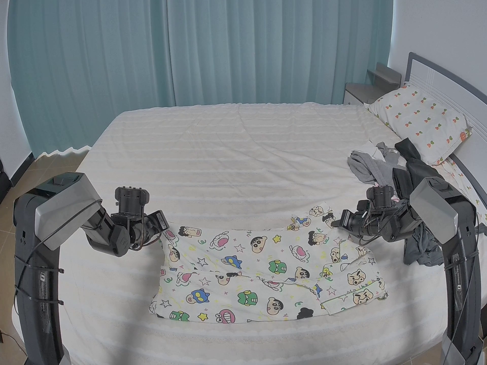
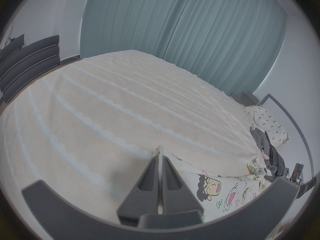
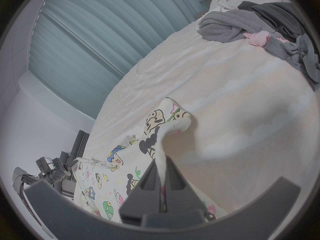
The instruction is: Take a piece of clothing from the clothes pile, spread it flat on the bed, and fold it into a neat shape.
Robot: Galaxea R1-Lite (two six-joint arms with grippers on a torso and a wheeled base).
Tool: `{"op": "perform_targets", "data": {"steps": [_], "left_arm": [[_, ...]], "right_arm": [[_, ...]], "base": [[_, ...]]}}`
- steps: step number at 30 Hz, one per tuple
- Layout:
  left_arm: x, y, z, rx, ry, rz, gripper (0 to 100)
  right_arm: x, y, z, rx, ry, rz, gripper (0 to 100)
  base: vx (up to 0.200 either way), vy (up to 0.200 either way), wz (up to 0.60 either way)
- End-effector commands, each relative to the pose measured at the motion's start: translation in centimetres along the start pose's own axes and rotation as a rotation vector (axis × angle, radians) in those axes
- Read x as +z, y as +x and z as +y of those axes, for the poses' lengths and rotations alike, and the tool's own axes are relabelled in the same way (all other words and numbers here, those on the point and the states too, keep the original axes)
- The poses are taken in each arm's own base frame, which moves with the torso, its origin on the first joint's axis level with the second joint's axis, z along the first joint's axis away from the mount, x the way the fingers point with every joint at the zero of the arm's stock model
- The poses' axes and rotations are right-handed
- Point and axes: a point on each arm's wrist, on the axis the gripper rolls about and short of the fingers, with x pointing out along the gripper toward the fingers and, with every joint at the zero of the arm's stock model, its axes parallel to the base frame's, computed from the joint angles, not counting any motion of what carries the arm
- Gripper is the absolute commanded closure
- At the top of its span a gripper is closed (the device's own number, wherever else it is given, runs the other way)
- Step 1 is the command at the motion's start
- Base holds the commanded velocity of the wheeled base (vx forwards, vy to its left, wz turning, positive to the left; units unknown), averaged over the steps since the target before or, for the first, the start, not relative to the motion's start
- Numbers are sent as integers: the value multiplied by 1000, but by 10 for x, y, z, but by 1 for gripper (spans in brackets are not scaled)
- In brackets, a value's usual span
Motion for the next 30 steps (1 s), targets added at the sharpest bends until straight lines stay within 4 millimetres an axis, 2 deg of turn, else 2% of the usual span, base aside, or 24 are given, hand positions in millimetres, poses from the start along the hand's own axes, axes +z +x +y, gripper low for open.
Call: {"op": "perform_targets", "data": {"steps": [1, 11, 21, 30], "left_arm": [[3, -3, -2, -5, -1, -6, 100], [4, -9, -3, -5, -1, -10, 100], [10, -13, -10, -40, -42, -59, 100], [2, -14, -7, -26, -49, -46, 100]], "right_arm": [[5, -7, 0, 11, 2, -10, 100], [8, -30, 5, 140, -45, -66, 100], [8, -39, 6, 189, -95, -144, 100], [9, -62, 10, 243, -95, -117, 100]], "base": [[0, 0, 0], [0, 0, 0], [0, 0, 0], [0, 0, 0]]}}
